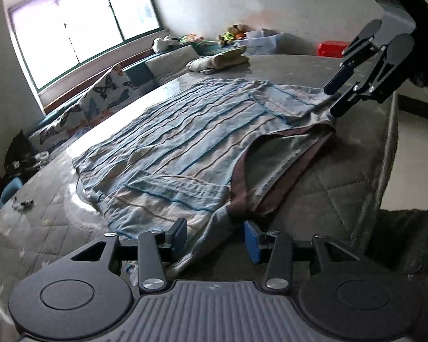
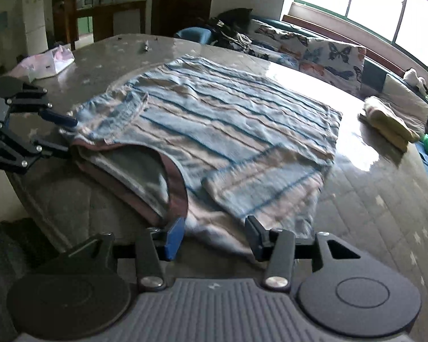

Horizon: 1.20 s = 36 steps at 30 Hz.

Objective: Fold clothes

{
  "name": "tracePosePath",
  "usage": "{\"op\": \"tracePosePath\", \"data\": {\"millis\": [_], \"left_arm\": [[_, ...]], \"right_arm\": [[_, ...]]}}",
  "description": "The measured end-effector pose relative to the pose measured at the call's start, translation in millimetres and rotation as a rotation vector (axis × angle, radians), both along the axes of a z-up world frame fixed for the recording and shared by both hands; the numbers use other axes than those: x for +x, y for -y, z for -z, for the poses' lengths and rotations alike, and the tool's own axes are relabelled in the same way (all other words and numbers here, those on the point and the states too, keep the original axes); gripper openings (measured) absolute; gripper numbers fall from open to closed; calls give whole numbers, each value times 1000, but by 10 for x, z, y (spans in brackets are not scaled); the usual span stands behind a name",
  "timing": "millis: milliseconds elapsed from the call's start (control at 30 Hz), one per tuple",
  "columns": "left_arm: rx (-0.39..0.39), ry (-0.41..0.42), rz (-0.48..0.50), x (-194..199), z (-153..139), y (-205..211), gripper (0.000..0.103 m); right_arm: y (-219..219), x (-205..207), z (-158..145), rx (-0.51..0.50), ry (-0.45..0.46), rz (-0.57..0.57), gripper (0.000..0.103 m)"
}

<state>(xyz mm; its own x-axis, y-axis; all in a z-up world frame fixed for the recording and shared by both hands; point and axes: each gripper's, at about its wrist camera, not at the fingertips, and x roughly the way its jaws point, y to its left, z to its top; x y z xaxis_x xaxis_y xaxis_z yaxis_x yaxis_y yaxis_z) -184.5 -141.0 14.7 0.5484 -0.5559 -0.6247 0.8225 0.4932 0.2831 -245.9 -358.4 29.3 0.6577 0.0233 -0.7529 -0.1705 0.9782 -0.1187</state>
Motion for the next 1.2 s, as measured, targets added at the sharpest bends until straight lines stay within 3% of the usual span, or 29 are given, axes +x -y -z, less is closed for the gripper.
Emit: {"op": "tracePosePath", "data": {"millis": [167,533,800,1000,1167,1200], "left_arm": [[7,10,6,-13,29,-1,44],[-17,6,-18,-23,57,36,15],[-7,9,-13,-51,44,9,18],[19,49,17,-87,52,33,35],[34,94,62,-121,85,106,35],[35,101,69,-124,89,120,29]], "right_arm": [[-43,-78,52,-58,2,-21,52],[-109,-105,180,-104,-1,-54,53],[-104,-88,195,-99,2,-57,53],[-98,-72,200,-96,4,-56,53],[-97,-64,202,-100,7,-55,53],[-99,-63,202,-102,7,-55,53]]}}
